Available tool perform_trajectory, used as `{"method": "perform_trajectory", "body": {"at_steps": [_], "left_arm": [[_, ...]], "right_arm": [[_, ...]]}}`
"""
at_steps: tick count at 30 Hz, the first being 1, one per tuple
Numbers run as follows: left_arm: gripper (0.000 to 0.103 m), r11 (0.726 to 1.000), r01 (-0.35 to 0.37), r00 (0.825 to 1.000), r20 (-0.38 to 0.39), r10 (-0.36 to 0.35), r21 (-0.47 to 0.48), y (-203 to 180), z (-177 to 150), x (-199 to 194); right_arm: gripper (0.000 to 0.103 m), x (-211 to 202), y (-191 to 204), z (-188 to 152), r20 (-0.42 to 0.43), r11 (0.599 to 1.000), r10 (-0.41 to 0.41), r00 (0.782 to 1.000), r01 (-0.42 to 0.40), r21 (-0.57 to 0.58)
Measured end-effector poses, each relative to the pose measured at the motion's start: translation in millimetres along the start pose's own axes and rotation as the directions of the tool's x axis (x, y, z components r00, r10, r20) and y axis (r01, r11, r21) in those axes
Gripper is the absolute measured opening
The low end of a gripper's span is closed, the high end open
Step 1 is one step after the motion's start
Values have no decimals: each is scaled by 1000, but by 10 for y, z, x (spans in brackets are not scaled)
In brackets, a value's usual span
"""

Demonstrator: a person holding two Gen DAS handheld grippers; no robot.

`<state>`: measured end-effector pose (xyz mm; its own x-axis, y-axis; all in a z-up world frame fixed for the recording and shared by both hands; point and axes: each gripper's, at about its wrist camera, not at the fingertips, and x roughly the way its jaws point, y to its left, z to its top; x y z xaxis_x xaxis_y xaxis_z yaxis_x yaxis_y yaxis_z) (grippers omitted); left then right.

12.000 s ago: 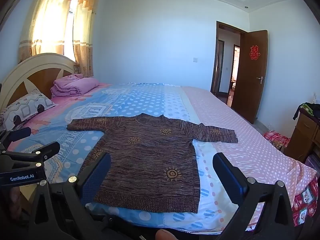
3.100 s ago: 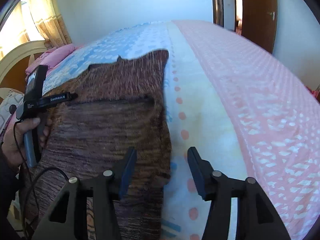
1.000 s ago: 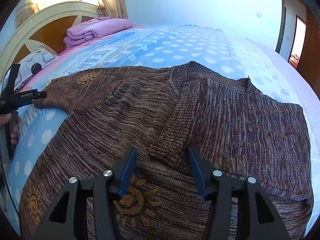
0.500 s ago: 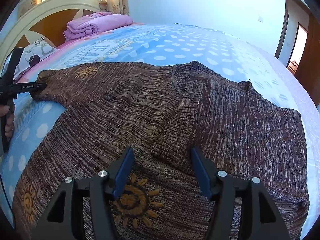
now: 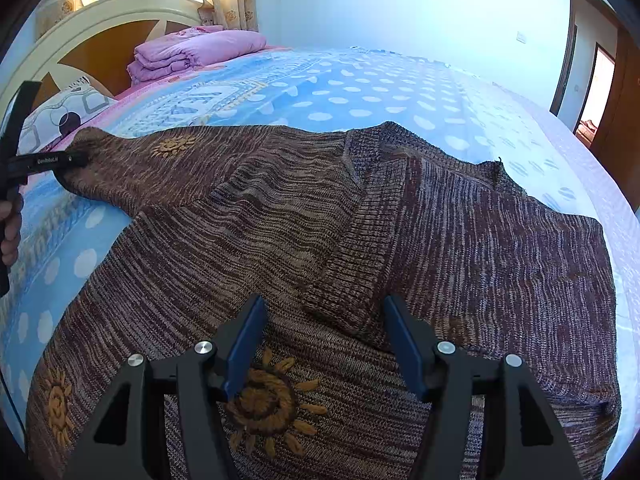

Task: Fold small clothes
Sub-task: 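Grasp the other sleeve cuff with the left tool, then fold the held sleeve across the sweater body with the left tool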

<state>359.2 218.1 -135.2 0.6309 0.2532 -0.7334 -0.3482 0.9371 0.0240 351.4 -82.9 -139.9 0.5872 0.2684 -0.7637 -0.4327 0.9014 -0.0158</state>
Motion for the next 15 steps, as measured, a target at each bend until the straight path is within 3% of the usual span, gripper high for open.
{"method": "perform_trajectory", "body": {"at_steps": [7,15], "left_arm": [[13,1000,26,999,39,-26,17,-124,123,-212],[13,994,100,992,75,-103,39,-383,236,-499]], "right_arm": [[64,-3,-20,0,3,1000,11,1000,-11,9],[64,-24,-66,-4,13,999,31,999,-31,31]]}}
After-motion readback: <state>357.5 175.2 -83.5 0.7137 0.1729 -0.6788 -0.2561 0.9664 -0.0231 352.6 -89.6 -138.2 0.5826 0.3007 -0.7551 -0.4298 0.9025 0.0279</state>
